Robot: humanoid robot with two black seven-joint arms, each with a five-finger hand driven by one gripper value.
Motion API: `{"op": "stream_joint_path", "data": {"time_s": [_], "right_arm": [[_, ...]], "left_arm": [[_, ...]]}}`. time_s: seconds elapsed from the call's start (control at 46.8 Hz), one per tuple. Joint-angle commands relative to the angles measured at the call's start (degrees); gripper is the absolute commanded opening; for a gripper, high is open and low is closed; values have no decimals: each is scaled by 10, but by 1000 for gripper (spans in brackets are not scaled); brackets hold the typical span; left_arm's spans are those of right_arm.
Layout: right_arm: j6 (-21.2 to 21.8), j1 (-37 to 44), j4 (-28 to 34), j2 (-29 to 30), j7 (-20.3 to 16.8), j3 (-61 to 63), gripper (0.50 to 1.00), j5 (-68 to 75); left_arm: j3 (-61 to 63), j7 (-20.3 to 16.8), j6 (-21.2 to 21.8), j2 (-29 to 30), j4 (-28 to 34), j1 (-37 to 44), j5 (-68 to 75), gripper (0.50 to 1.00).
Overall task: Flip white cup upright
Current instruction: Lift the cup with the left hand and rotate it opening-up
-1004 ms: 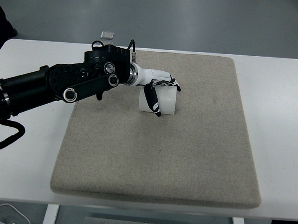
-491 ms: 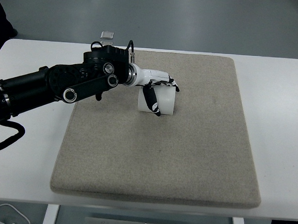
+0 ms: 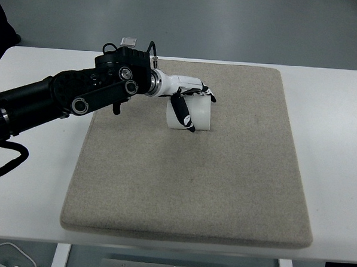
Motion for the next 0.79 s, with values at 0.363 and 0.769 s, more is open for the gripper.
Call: {"op": "stream_joint_path", "data": {"time_s": [0.363,0.769], "right_arm": [[0,0,0,0,0,1,930,0],[0,0,0,0,0,0,930,0]], "left_arm": [[-76,-23,-13,37,23,3,-137,500],[-143,-100,-22,72,30,36,-205,500]]}}
